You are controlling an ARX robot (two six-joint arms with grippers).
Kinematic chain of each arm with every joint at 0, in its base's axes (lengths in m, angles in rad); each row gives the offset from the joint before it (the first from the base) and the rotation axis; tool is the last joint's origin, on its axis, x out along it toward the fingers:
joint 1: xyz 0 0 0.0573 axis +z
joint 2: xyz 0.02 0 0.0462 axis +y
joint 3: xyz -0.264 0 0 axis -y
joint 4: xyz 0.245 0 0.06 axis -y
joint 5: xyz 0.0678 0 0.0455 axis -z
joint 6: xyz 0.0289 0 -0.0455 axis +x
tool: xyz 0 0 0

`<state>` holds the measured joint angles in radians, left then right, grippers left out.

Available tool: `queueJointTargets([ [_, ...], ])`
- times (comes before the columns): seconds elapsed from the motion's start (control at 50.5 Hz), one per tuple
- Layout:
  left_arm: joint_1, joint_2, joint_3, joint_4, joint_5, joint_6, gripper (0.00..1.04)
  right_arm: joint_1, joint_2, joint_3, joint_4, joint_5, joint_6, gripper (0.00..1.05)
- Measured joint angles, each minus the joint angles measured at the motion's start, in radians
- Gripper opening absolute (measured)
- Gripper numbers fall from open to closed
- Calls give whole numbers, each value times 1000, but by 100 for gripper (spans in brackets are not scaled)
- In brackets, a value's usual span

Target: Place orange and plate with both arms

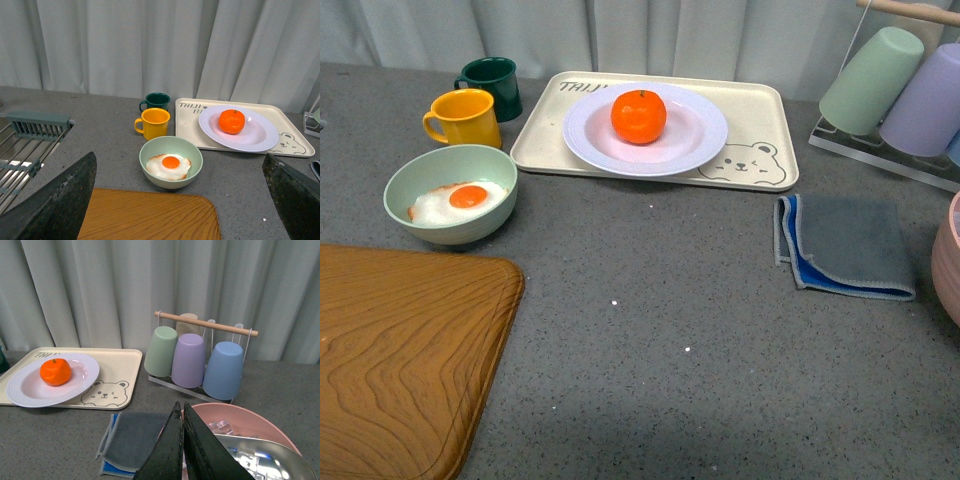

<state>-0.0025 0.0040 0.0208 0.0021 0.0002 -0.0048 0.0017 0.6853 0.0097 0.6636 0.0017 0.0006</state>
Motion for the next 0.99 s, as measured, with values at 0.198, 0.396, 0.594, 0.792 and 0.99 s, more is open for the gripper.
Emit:
queueJointTargets([
  [0.198, 0, 0, 0, 0, 0, 0, 98, 0, -137, -5, -124, 0, 0, 1],
  [0.396, 0, 0, 0, 0, 0, 0, 98, 0, -242, -5, -222, 0, 0, 1],
  [0.594, 0, 0, 0, 0, 0, 0, 98, 0, -327, -5, -304, 0, 0, 1],
  [0.792, 0, 0, 0, 0, 0, 0, 98, 0, -403, -5, -378, 0, 0, 1],
  [0.99, 0, 0, 0, 0, 0, 0, 98, 0, -452, -5, -426, 0, 0, 1],
])
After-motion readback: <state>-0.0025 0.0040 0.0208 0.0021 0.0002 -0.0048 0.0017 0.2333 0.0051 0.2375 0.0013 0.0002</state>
